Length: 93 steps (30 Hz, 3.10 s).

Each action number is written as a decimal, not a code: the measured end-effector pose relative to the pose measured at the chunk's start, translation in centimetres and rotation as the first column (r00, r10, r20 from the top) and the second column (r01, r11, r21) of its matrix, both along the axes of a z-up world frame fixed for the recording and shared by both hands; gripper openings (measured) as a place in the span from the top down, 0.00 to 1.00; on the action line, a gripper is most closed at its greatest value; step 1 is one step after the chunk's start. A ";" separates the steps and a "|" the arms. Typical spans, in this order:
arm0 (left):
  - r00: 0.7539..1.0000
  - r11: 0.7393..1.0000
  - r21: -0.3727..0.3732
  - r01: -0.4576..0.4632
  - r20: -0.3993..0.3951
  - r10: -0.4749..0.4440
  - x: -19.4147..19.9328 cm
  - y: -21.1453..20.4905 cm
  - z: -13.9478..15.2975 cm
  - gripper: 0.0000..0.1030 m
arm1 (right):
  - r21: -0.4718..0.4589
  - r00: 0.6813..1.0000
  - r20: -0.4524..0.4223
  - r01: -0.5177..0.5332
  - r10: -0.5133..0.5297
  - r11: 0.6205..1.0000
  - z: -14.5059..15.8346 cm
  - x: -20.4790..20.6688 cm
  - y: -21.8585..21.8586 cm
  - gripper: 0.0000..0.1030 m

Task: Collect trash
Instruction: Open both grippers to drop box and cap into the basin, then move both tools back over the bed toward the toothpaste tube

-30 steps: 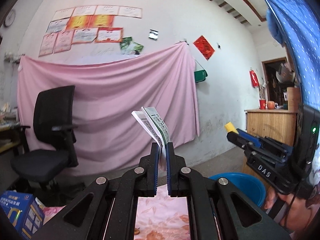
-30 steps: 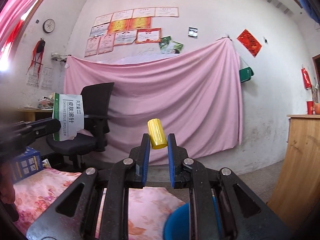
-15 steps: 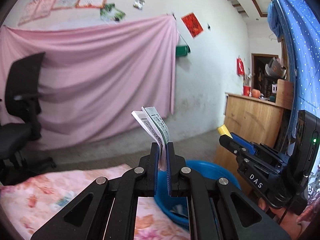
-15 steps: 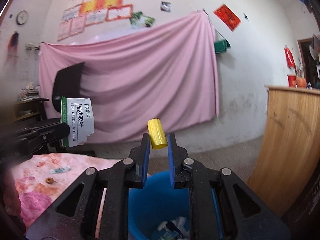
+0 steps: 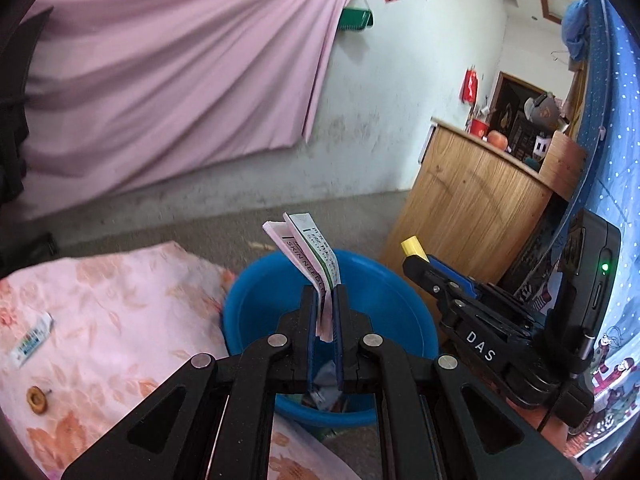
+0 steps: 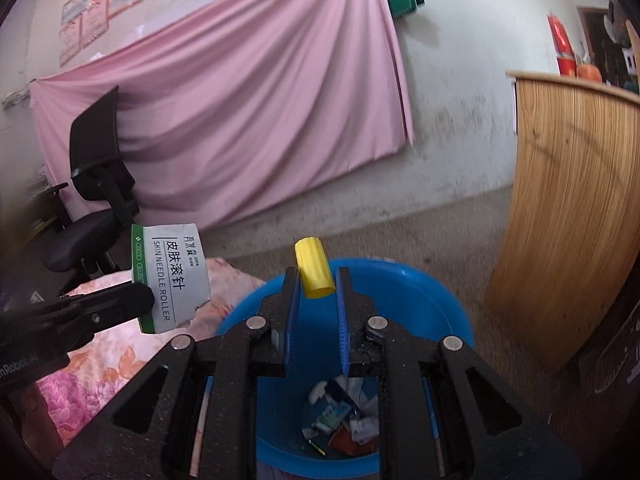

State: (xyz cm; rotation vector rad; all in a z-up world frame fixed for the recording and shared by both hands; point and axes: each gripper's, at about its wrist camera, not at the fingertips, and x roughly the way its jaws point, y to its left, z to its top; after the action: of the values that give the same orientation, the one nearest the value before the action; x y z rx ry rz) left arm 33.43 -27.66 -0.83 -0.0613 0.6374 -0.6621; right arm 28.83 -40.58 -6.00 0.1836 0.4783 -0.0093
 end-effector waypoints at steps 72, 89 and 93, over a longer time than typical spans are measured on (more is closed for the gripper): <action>0.685 0.740 -0.048 -0.671 0.342 0.644 -5.9 22.4 5.5 0.02 | 0.029 0.950 0.234 -0.219 0.206 0.975 7.1 0.8 14.1 0.00; 0.622 0.695 -0.061 -0.717 0.394 0.676 -9.3 30.7 3.2 0.02 | -0.200 0.908 0.312 -0.227 0.281 0.953 6.5 -0.1 23.5 0.00; 0.661 0.711 -0.020 -0.703 0.353 0.662 -8.7 31.5 2.2 0.02 | -0.184 0.928 0.195 -0.284 0.318 0.941 5.2 1.4 24.2 0.00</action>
State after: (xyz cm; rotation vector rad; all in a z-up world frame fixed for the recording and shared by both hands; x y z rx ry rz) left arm 24.70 3.89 1.41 -0.0701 0.2719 0.1182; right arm 30.25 -16.37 -0.84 -0.0424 0.2764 0.2743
